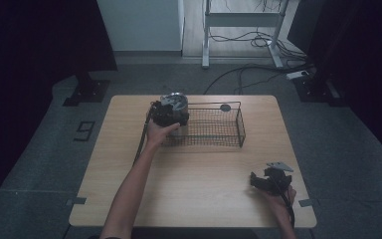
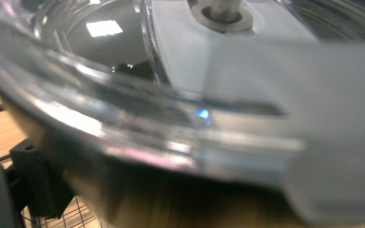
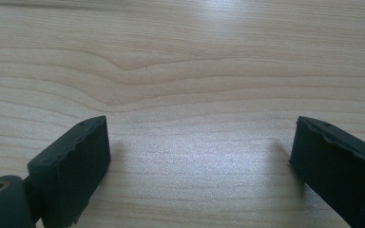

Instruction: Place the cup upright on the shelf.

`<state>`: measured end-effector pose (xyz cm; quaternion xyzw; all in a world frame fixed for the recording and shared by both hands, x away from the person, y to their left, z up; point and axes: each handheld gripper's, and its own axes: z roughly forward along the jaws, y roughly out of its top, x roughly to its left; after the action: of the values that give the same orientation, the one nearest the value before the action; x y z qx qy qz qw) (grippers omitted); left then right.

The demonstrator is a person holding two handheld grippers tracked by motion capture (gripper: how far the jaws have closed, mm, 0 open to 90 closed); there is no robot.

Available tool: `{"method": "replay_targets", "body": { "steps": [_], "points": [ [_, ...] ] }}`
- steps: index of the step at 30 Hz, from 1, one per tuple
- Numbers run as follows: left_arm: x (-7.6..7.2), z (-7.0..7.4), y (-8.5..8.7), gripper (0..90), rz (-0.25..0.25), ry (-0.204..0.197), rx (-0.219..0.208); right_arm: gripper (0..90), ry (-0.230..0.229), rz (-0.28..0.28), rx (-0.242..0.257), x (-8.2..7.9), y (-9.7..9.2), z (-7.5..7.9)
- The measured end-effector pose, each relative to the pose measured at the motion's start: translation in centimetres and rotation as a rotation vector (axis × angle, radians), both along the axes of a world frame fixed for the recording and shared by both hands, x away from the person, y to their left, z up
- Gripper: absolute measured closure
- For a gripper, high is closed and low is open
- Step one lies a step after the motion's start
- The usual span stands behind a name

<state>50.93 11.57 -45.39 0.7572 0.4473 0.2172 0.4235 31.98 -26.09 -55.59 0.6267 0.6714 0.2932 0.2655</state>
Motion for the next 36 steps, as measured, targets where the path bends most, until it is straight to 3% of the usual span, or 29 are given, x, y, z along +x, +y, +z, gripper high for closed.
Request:
{"method": "replay_targets", "body": {
  "steps": [20,29,36],
  "points": [
    [0.1,-1.8,-0.6,3.8,0.005,0.023,0.029,5.9,-0.001,-0.001,0.000,0.0,0.0,0.0],
    [-0.1,-2.0,-0.5,3.8,0.001,0.020,0.031,5.9,-0.001,0.000,-0.001,0.0,0.0,0.0],
    [-0.4,-2.0,-0.6,3.6,-0.004,0.015,0.059,5.9,-0.001,-0.001,0.000,0.0,0.0,0.0]
  ]
}}
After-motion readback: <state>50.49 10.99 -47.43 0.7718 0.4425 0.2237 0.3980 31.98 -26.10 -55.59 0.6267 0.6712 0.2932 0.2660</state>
